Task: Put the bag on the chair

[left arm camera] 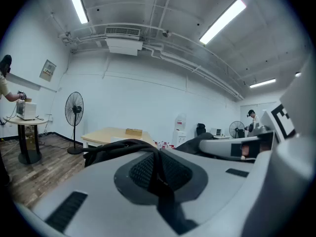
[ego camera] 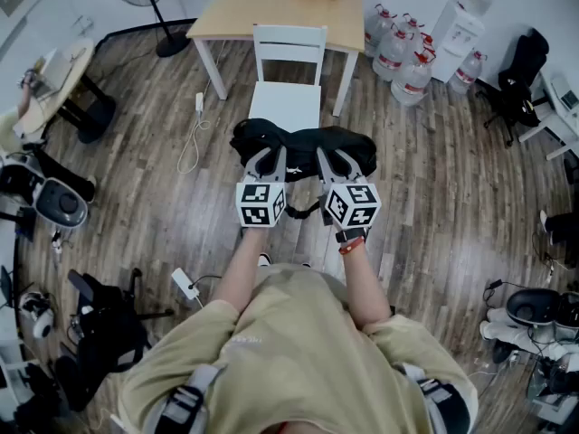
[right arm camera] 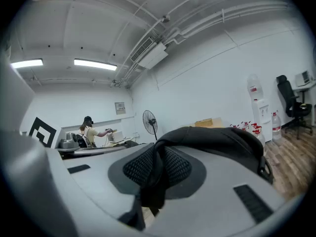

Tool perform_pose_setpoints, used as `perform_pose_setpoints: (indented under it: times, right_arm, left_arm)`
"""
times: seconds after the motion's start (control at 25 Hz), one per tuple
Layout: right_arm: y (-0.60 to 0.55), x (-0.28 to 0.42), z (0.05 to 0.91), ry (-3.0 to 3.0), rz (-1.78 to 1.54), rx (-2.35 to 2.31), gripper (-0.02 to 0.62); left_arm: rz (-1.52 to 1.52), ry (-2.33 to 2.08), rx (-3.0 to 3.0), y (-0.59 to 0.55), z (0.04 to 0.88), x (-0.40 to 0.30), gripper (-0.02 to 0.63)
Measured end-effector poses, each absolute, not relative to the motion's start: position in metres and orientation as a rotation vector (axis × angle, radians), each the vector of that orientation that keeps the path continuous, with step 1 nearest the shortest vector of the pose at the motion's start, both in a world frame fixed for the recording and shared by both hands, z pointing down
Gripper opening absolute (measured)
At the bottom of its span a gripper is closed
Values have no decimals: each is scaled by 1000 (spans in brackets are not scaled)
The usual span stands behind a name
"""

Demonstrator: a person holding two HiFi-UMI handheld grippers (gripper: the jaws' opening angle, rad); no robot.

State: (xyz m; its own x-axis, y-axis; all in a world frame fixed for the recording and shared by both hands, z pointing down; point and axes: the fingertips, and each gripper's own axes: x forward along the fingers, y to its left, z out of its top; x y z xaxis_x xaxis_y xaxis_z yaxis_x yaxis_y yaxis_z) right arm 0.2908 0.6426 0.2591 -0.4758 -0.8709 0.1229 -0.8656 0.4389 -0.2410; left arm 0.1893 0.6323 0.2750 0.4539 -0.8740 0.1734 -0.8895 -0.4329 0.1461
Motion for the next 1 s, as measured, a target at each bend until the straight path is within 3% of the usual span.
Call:
perform_pose_setpoints:
  times: [0.6,1.0]
  right_arm:
    - [656,311,273,2717,-418,-1518,80]
    - [546,281,318,2734,-580,-1495,80]
  left_arm:
    - [122,-1564,2419,651,298,211,37]
    - [113,-1580,2343,543,338,179,33]
